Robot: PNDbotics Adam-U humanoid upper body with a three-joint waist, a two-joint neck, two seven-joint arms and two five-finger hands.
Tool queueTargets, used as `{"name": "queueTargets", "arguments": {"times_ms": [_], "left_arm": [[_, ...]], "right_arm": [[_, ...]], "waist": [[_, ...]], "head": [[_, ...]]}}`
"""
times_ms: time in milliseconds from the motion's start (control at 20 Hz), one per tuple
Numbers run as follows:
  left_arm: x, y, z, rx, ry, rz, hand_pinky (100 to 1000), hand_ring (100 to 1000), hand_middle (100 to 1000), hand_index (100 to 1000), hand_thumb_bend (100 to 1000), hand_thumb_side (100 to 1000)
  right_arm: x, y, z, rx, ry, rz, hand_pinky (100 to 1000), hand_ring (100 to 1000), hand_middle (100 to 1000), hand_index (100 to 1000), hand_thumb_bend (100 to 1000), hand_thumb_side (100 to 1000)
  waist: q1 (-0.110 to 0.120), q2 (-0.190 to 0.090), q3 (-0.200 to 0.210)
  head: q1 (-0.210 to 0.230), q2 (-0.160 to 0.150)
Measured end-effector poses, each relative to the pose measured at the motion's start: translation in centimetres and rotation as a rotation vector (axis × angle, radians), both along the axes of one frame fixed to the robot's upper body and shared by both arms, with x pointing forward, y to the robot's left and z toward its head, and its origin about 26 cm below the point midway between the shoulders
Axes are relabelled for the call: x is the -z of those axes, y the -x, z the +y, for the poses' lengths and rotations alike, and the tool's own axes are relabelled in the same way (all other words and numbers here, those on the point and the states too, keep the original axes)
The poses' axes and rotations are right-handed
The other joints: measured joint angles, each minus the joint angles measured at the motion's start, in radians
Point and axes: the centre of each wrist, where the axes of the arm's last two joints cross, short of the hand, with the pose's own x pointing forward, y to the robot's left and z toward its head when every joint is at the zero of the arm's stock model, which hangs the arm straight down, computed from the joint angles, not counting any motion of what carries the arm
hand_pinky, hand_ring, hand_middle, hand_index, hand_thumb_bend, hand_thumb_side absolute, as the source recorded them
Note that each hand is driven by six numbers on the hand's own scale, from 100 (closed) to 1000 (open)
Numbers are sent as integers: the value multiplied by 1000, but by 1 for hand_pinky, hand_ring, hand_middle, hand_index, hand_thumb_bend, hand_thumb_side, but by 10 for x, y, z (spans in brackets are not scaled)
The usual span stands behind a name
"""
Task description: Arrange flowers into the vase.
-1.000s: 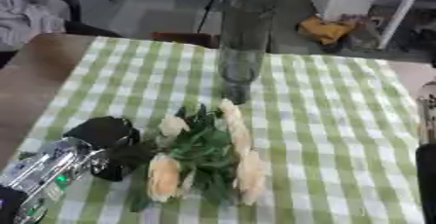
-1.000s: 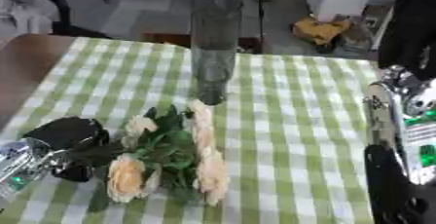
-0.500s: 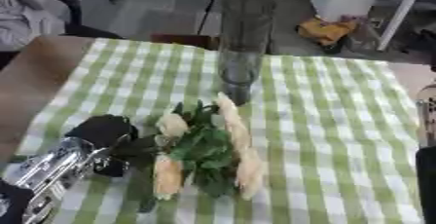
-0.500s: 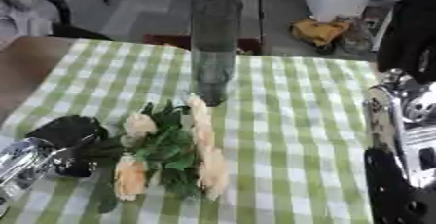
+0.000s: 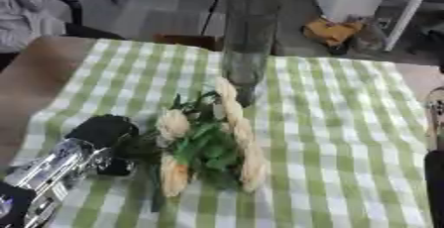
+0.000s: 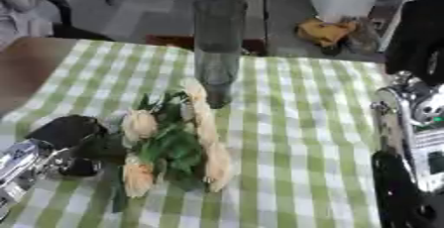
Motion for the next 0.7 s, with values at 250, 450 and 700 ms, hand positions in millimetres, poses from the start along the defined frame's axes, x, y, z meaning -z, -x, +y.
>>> {"name": "queueTargets", "arguments": {"times_ms": [250,450,700], "left_arm": [[-7,10,-2,25,27,37,100,100,100,177,100,459],[-19,18,-3,39,54,62,100,100,100,155,100,510],[-30,24,-2,39,77,68,100,100,100,125,100,478]], "right_arm": [[2,0,-1,6,-3,11,670,751,741,800,100,1000],[2,0,-1,9,-5,14,671,750,740,800,100,1000],[2,0,-1,10,-9,18,671,748,739,800,100,1000]], "waist": [[2,0,3],[3,-1,4],[7,-3,4]], "head": [[0,0],[-1,0],[-2,0]]}}
